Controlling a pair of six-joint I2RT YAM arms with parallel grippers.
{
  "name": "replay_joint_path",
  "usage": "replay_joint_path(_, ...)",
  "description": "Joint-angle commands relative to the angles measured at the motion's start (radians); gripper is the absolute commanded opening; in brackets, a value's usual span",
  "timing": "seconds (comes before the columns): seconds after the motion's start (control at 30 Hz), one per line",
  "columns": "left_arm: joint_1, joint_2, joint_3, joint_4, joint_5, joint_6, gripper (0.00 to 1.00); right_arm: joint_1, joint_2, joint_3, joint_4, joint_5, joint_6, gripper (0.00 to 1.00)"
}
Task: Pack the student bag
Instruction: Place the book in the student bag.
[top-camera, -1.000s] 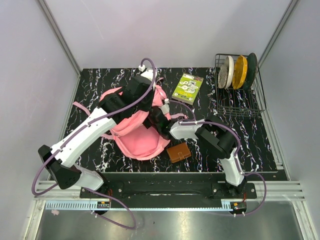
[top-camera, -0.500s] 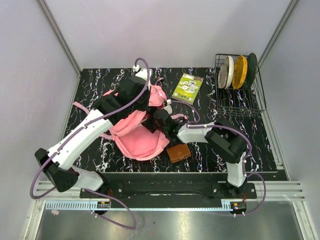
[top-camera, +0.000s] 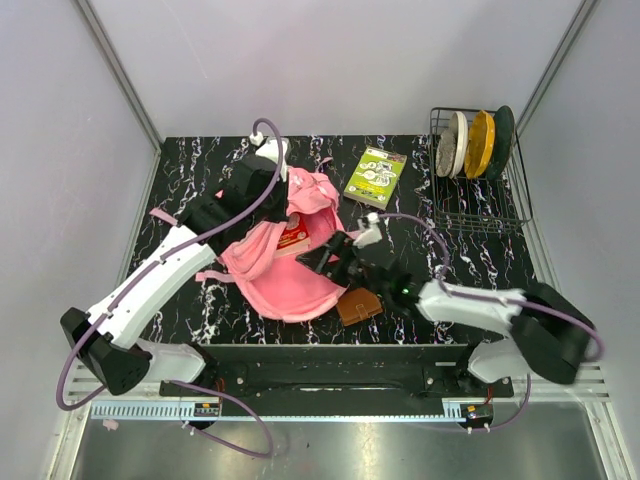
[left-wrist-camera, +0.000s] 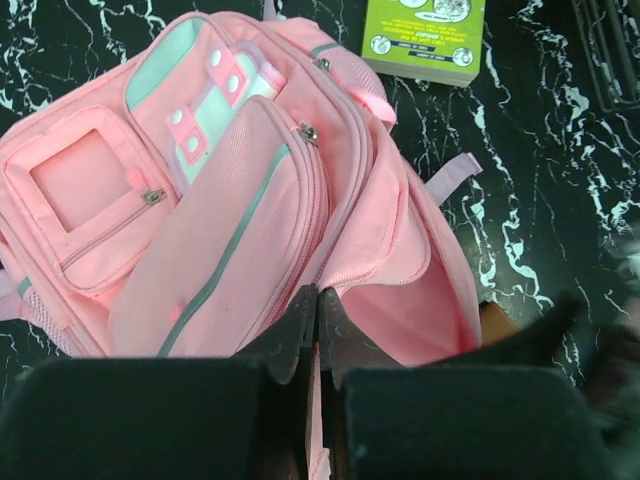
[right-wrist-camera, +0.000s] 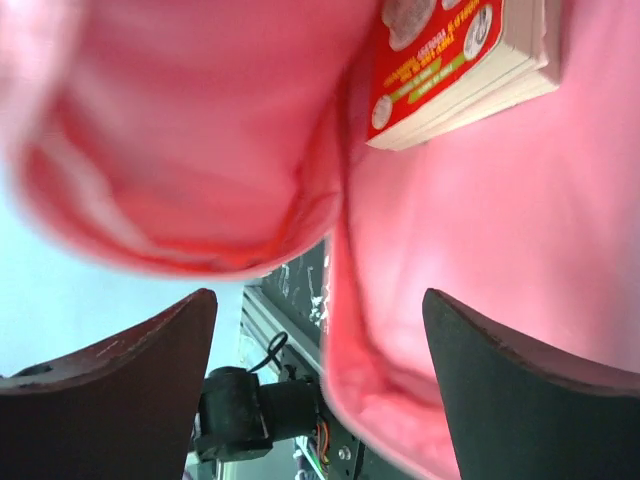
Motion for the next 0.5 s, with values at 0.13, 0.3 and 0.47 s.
replay_joint_path(0.13, 0.109, -0.088, -0.184, 0.042, -0.114, 0.026, 0.0, -0.001, -0.487, -0.084, -0.298, 0.273, -0.208, 0.93)
replay_joint_path(0.3, 0.144, -0.117, -0.218, 0.036, -0.087, 0.051, 0.0, -0.052, -0.541, -0.049, -0.464, 0.458, -0.213, 0.98)
replay_joint_path(0.47, 0.142, -0.134, -0.186, 0.045, 0.111, 0.071, 0.76, -0.249, -0.475, 0.024, -0.581, 0.267, -0.21, 0.99)
